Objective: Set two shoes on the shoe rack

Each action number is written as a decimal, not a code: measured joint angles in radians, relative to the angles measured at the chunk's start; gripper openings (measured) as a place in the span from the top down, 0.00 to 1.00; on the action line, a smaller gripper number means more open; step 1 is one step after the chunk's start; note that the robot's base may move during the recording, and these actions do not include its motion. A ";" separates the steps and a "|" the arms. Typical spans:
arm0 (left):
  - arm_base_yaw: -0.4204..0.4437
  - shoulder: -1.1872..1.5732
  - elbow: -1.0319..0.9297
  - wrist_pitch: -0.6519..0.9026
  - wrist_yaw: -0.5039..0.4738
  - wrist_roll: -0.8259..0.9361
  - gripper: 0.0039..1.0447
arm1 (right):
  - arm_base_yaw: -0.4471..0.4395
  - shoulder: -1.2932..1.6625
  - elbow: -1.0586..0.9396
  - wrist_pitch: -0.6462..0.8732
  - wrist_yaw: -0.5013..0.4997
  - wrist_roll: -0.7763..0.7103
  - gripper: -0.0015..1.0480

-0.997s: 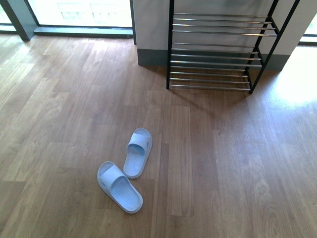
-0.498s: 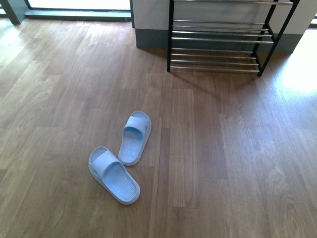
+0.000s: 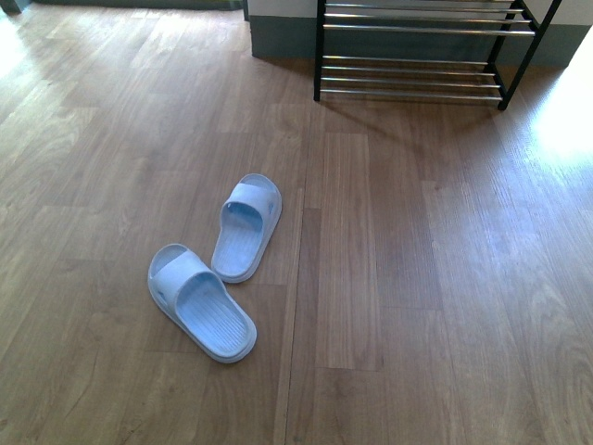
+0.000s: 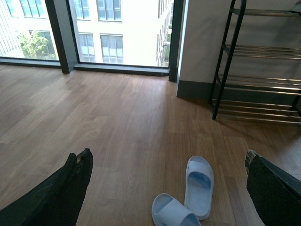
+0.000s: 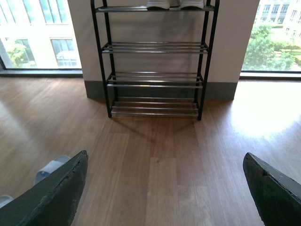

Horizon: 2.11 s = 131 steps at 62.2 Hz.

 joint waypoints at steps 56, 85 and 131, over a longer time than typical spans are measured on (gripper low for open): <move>0.000 0.000 0.000 0.000 0.000 0.000 0.09 | 0.000 0.000 0.000 0.000 0.000 0.000 0.09; 0.000 0.000 0.000 0.000 -0.003 0.000 0.09 | 0.000 0.000 0.000 0.000 -0.005 0.000 0.09; 0.000 0.000 0.000 0.000 0.000 0.000 0.09 | 0.163 0.879 0.141 0.562 -0.172 0.023 0.09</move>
